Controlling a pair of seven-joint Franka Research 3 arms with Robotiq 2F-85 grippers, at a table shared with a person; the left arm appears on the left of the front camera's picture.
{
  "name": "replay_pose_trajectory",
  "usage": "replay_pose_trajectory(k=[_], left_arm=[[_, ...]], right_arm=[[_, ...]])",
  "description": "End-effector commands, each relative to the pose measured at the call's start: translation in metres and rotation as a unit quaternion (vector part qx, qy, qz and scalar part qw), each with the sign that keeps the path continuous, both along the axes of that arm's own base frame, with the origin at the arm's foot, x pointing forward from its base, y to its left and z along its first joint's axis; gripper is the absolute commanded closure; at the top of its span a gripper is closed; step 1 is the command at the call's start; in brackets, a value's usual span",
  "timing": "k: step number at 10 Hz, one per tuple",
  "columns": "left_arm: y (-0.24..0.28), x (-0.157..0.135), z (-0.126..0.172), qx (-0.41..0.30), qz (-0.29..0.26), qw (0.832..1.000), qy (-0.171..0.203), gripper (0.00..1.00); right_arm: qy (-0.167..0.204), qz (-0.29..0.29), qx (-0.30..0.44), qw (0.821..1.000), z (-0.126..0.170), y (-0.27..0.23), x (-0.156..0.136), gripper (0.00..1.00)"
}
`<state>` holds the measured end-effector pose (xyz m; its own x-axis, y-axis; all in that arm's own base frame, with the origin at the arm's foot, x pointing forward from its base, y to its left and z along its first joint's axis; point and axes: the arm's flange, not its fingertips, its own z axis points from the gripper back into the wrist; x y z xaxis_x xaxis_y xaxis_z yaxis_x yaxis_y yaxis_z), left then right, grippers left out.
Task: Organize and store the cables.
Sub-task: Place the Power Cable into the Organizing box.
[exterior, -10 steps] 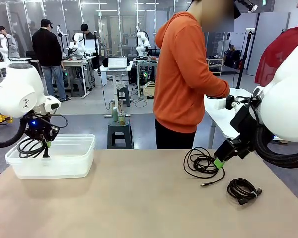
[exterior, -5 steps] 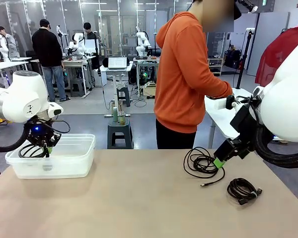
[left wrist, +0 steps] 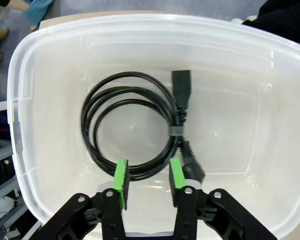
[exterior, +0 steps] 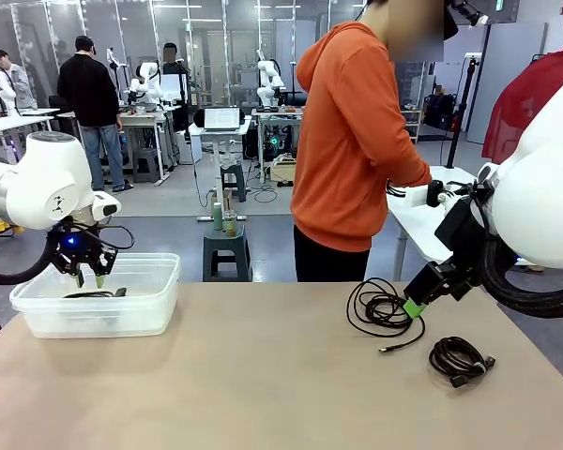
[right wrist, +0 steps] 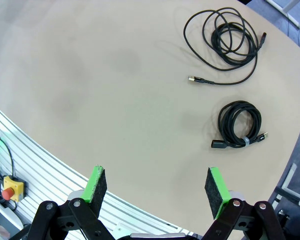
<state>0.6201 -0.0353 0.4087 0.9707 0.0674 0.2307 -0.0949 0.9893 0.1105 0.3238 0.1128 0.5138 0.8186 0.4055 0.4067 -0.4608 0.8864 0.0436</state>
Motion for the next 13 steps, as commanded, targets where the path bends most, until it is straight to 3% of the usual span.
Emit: replay_pose_trajectory(k=[1, 5, 6, 13], left_arm=[[-0.002, 0.002, 0.005, 0.012, 0.013, 1.000, 0.000, 0.38], [0.001, -0.012, -0.007, -0.023, 0.029, 0.999, -0.013, 0.06], [0.000, 0.000, 0.003, -0.004, 0.003, 1.000, -0.003, 0.06], [0.000, 0.000, 0.003, -0.004, 0.003, 1.000, -0.003, 0.06]], right_arm=[[0.002, -0.005, -0.002, 1.000, -0.001, -0.001, -0.001, 0.00], [0.002, -0.005, -0.002, 1.000, -0.001, -0.001, -0.001, 0.00], [0.002, -0.005, -0.002, 1.000, -0.001, -0.001, -0.001, 0.00], [0.002, -0.005, -0.002, 1.000, -0.001, -0.001, -0.001, 0.00]])
